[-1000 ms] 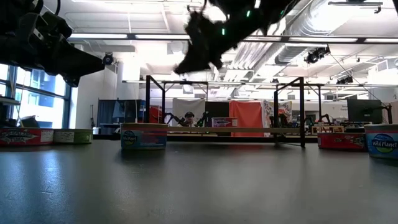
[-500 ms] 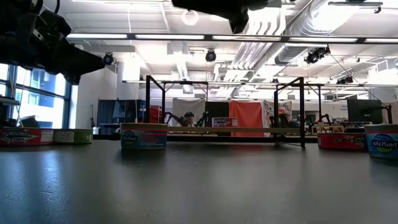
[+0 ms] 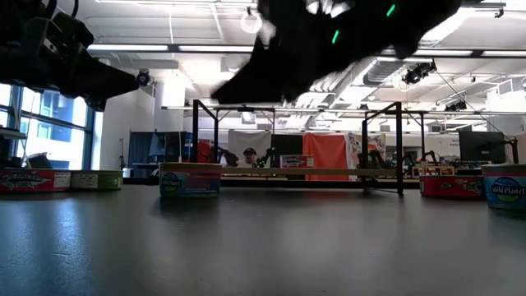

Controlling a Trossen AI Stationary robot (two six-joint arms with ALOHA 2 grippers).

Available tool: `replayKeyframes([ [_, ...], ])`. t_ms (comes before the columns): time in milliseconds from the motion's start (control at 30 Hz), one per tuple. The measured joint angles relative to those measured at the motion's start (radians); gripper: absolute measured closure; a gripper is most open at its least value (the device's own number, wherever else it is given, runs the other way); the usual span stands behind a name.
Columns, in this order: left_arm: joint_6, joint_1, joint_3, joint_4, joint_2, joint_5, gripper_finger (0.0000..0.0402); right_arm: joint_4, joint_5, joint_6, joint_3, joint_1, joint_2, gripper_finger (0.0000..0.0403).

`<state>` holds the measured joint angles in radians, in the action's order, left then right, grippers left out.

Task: Stack canned seafood by type on shelf
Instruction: Put the blue tuna can on the shelf

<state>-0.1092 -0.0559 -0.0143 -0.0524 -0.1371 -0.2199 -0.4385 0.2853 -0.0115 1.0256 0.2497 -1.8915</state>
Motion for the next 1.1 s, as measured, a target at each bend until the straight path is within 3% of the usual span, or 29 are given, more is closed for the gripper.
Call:
replayKeyframes([
  [267,-0.028,0.000,0.000,0.002,0.000,-0.022,0.0326,-0.015,-0.060,-0.405,0.134,-0.115,-0.189,0.0227],
  [467,-0.046,0.000,0.000,0.003,0.000,-0.027,0.0326,0.107,-0.071,-0.540,0.260,-0.128,-0.280,0.0249],
  [667,-0.047,0.000,0.000,0.004,0.000,-0.035,0.0326,0.202,-0.056,-0.599,0.327,-0.128,-0.324,0.0300],
  [867,-0.060,0.000,0.000,0.003,0.000,-0.035,0.0326,0.231,0.060,-0.599,0.328,-0.108,-0.324,0.0386],
  [1100,-0.056,0.000,0.000,0.003,0.000,-0.035,0.0326,0.314,0.295,-0.617,0.324,-0.061,-0.311,0.0398],
])
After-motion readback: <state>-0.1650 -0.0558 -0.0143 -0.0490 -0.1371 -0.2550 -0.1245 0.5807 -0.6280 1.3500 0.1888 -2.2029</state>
